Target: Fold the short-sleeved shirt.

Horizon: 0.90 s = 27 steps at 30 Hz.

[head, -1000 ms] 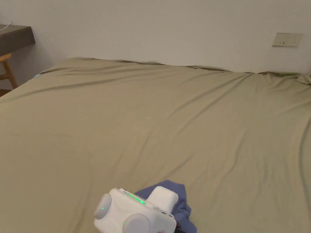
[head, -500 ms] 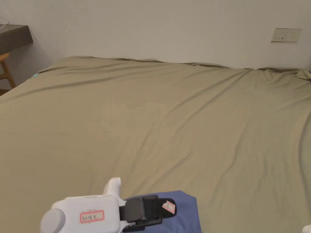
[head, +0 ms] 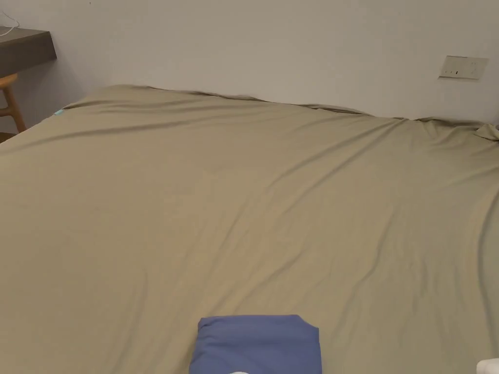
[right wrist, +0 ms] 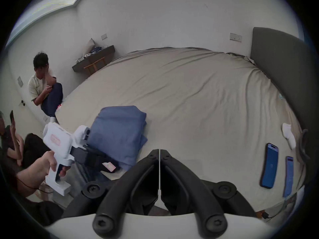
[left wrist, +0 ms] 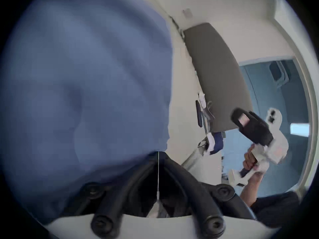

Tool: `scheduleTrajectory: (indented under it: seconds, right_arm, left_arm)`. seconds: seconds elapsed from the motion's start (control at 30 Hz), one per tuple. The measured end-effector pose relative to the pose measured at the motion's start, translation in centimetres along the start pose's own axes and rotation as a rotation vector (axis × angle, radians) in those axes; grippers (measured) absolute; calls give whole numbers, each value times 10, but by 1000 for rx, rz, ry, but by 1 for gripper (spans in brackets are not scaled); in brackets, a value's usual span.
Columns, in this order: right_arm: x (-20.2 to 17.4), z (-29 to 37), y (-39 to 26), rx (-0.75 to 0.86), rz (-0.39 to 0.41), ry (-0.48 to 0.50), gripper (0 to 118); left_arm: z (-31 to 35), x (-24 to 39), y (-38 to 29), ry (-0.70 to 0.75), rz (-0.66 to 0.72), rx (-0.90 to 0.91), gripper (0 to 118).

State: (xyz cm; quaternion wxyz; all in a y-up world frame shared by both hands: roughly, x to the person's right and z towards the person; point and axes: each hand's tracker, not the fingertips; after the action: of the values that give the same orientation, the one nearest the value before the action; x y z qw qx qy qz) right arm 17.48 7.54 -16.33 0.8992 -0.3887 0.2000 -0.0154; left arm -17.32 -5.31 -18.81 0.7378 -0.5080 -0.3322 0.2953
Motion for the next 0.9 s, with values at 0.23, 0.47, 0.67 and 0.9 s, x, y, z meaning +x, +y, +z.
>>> scheduleTrajectory:
  seconds: [0.23,0.47,0.67,0.9]
  right_arm:
    - [-10,-90,31,-45,-226,585,3]
    - [-26,-229,24,-330,-310,768,3]
    - [10,-252,-15,-325,-570,837,3]
    - [7,-244,-13,-315,-486,812,3]
  left_arm:
    - [138,-4,-10,-67,39,418,0]
    - [172,-64,4,106,188,515,0]
    - [135,-90,14,84,305,379,86]
    - [66,-94,25,-39,339,247,96]
